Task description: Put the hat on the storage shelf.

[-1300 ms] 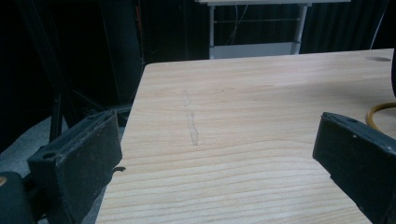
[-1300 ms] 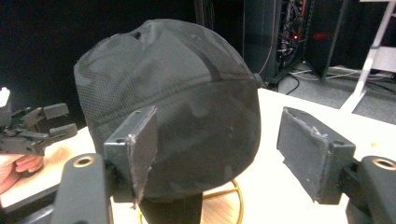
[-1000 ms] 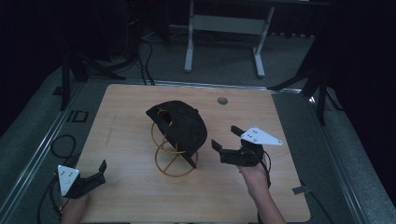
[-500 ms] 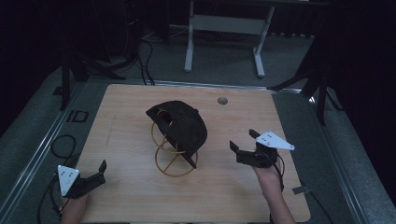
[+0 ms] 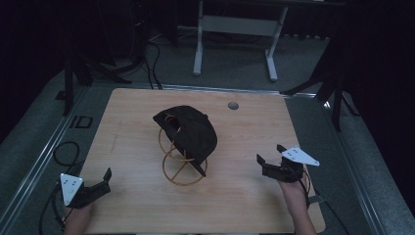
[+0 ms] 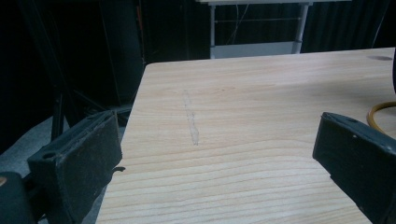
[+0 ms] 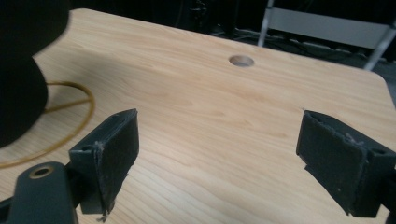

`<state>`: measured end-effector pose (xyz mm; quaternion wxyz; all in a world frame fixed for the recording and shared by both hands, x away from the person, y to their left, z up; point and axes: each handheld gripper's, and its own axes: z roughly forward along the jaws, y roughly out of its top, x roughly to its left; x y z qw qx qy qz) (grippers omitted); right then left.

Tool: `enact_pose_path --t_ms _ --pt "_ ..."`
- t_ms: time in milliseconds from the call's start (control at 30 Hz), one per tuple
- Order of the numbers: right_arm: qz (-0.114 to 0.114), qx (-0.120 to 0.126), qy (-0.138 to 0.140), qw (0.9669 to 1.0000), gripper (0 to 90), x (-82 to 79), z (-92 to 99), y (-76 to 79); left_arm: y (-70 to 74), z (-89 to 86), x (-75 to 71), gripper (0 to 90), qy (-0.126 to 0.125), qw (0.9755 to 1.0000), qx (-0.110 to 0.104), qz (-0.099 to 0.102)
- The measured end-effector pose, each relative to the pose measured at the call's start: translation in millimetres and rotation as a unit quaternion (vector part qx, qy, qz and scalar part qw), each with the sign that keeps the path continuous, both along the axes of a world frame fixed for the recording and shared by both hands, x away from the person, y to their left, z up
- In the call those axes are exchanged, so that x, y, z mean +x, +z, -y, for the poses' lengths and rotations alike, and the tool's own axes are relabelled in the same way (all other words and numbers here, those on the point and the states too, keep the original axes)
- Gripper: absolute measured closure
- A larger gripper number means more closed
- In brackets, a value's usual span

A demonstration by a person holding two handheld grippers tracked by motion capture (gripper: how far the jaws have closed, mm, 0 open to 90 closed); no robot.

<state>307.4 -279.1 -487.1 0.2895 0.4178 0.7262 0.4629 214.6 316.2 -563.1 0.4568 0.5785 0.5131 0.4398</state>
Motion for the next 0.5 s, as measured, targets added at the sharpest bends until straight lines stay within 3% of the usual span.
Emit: enact_pose_path --t_ms 500 --pt "-0.02 -0.003 -0.055 0.9983 13.1 -10.7 43.7 -27.1 0.0 -0.1 0.0 1.6 -0.002 1.0 0.0 0.0"
